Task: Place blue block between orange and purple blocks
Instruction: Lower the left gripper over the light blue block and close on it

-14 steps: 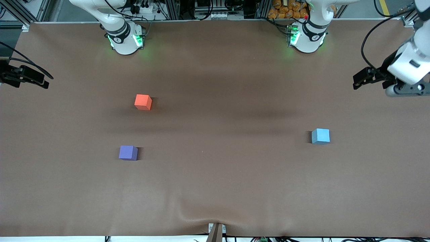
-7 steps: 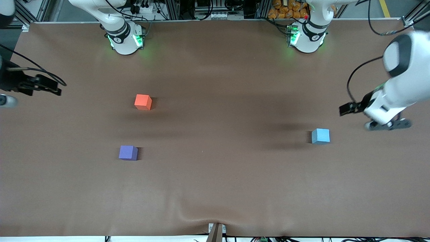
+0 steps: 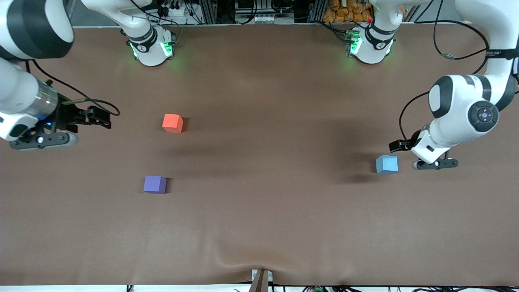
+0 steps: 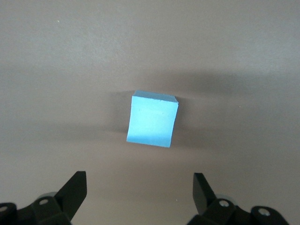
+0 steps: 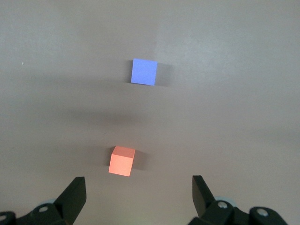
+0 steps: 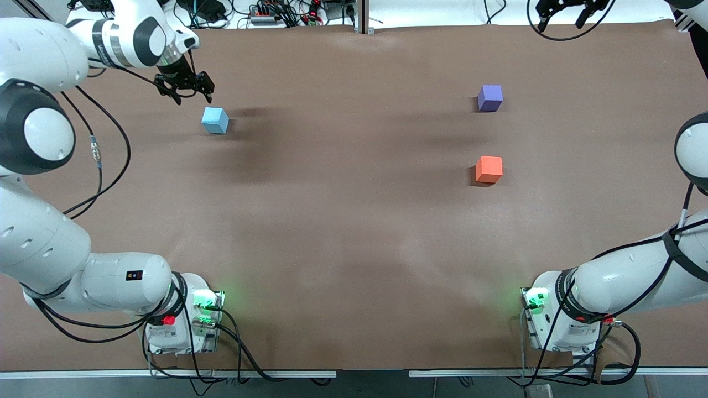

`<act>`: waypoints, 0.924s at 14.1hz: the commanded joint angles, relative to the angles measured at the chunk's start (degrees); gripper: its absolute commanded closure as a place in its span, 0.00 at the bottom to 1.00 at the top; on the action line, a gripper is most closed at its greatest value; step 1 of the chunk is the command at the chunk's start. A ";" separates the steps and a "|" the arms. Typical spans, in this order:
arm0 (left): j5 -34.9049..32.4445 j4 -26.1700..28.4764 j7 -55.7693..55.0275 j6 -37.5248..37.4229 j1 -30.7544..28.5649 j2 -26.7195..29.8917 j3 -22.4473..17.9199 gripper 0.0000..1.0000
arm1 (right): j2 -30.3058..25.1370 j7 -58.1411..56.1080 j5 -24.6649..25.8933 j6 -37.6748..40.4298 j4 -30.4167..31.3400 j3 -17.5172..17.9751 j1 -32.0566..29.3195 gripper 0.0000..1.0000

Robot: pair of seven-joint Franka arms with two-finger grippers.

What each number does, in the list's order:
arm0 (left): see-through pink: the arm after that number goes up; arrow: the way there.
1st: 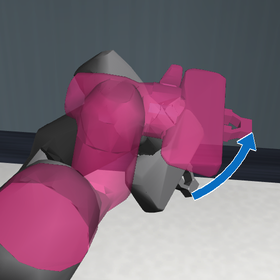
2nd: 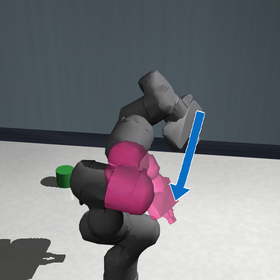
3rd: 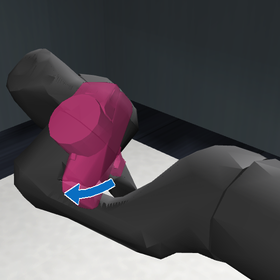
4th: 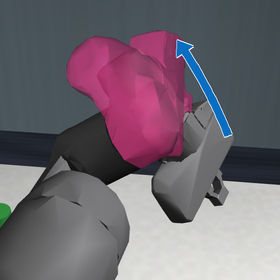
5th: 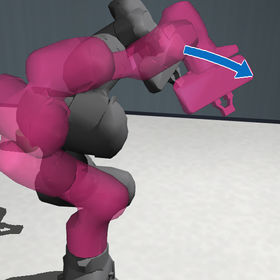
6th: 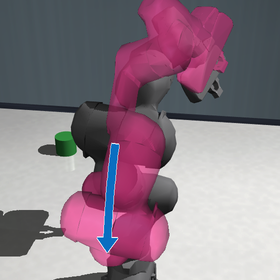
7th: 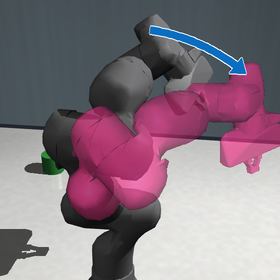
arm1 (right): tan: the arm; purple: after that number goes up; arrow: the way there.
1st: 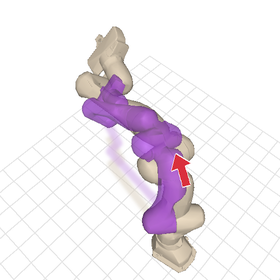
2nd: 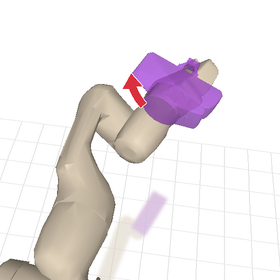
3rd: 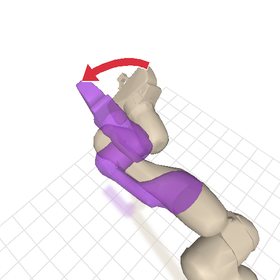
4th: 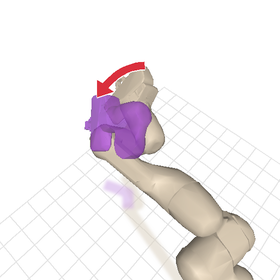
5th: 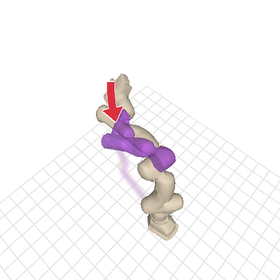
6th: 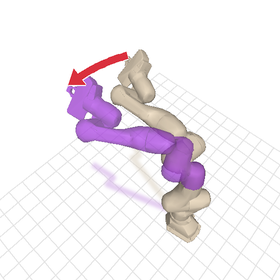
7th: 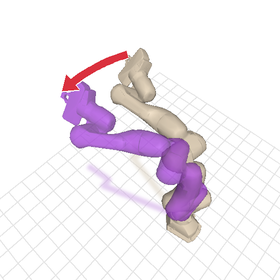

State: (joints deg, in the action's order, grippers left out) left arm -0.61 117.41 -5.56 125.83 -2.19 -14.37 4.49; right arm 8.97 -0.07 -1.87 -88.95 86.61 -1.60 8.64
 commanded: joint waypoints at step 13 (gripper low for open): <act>0.26 -7.54 0.64 2.84 -0.36 -13.40 0.08 0.00 | 3.42 0.16 -0.68 -3.87 -0.83 -0.34 2.96 0.00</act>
State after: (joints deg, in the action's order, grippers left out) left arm -0.62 111.91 -5.56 128.79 -2.32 -25.73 4.45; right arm 12.36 -0.08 -1.89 -93.52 86.58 -1.62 11.55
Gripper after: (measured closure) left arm 0.000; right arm 0.000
